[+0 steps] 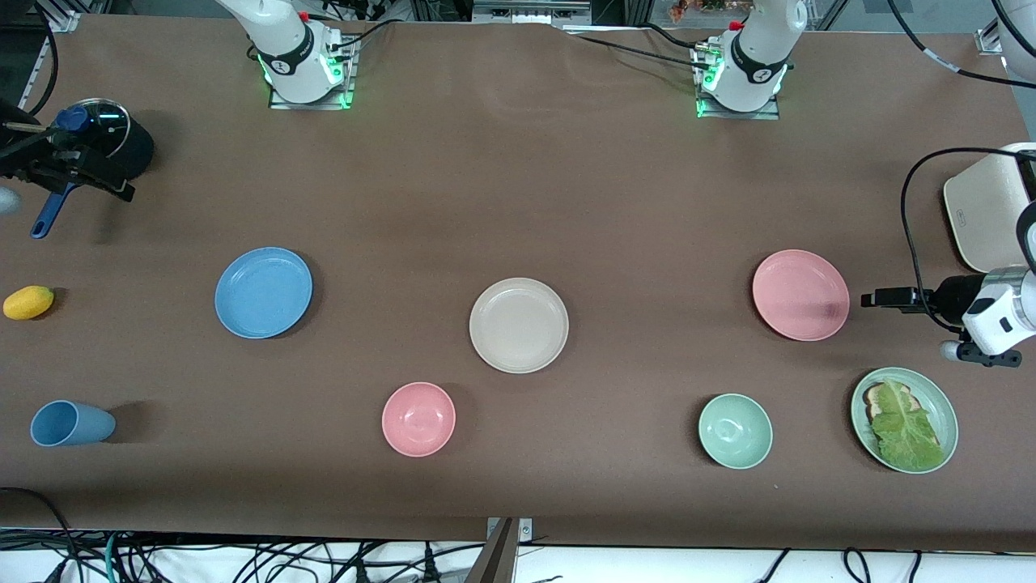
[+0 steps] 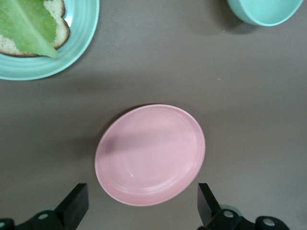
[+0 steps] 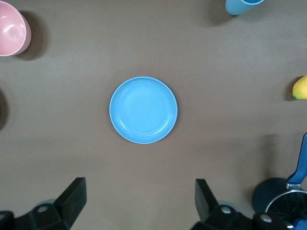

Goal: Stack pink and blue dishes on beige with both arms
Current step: 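Move the left gripper down to the rim of the pink plate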

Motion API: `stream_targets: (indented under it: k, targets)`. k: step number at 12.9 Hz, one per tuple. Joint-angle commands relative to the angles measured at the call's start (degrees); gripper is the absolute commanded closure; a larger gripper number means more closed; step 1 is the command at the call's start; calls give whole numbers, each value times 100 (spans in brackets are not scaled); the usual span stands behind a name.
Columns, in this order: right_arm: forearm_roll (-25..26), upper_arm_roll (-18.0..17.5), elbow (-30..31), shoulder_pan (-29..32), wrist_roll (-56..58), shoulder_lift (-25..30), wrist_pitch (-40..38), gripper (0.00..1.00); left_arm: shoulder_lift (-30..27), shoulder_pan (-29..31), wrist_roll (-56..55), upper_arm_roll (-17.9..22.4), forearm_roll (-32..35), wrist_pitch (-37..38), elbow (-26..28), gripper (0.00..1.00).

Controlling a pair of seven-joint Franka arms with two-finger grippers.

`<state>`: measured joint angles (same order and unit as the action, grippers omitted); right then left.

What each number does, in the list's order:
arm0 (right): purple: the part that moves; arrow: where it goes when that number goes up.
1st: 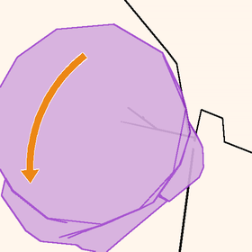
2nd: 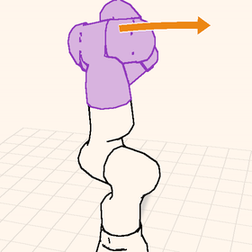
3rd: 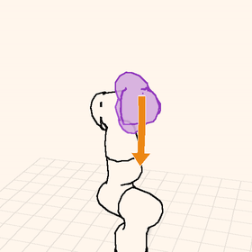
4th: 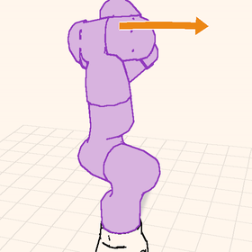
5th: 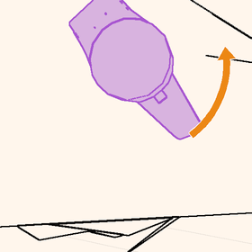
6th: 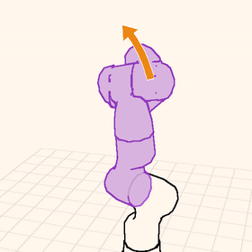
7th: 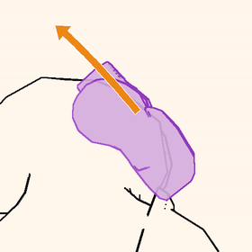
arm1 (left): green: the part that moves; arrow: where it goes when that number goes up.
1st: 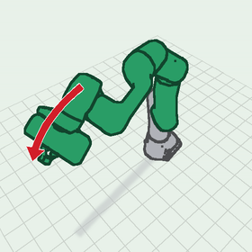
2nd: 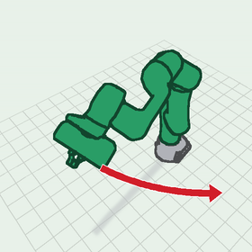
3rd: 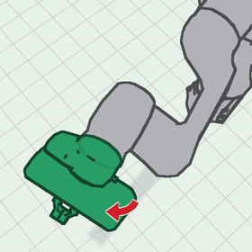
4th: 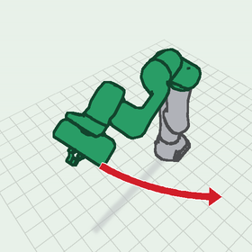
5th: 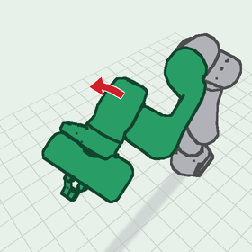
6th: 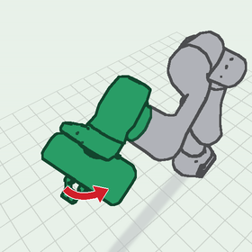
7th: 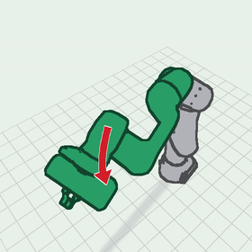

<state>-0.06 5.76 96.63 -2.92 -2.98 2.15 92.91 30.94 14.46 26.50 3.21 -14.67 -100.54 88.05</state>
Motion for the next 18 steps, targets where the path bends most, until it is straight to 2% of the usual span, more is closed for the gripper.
stream_targets:
  k: [1, 10, 18]
  targets:
    - [-20, -14, -13, 28, 7, 23, -63, 0, 78, 240, 671, -22, -334, -448, 423, 0]
    - [-20, -5, -4, 28, 7, 32, -71, 0, 799, 575, 1006, -13, -791, -598, 494, 1]
    - [-20, -5, -4, 28, 7, 32, -71, 0, 783, 628, 1261, -22, -959, -941, 924, 1]
